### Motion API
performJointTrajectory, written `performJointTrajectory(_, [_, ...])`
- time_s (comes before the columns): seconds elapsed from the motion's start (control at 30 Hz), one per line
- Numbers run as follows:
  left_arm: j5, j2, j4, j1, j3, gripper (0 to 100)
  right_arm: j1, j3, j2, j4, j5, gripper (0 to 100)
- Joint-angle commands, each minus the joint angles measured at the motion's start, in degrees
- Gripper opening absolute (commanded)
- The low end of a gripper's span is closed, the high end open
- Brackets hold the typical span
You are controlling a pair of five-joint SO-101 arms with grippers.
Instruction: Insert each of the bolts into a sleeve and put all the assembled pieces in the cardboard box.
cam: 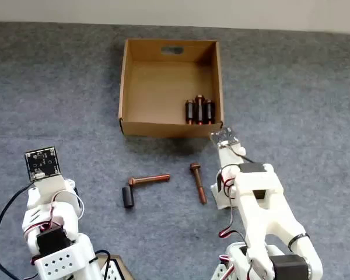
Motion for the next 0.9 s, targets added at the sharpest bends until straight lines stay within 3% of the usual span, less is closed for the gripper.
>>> performJointTrajectory(0.0, [0.2, -0.4, -0.5, -0.1, 0.9, 1, 0.8, 0.2, -0.3, 0.0, 1.0, 0.3])
performJointTrajectory(0.13, [0.2, -0.4, -0.5, -0.1, 0.9, 1, 0.8, -3.5, -0.4, 1.5, 0.7, 0.4])
performJointTrajectory(0.23, [0.2, -0.4, -0.5, -0.1, 0.8, 1, 0.7, -10.5, -2.2, 9.5, -2.8, 0.5])
performJointTrajectory(0.4, [0.1, -0.4, -0.5, -0.2, -0.7, 1, 0.2, -15.2, -16.7, 16.2, -7.2, 0.5])
performJointTrajectory(0.67, [-7.1, 0.0, -0.9, -0.4, -5.7, 11, -2.0, 3.6, -38.1, 4.4, -11.4, 0.5])
performJointTrajectory(0.87, [-10.8, 0.2, -0.5, -0.2, -14.5, 12, -2.0, 12.7, -45.8, 0.9, -14.0, 0.5])
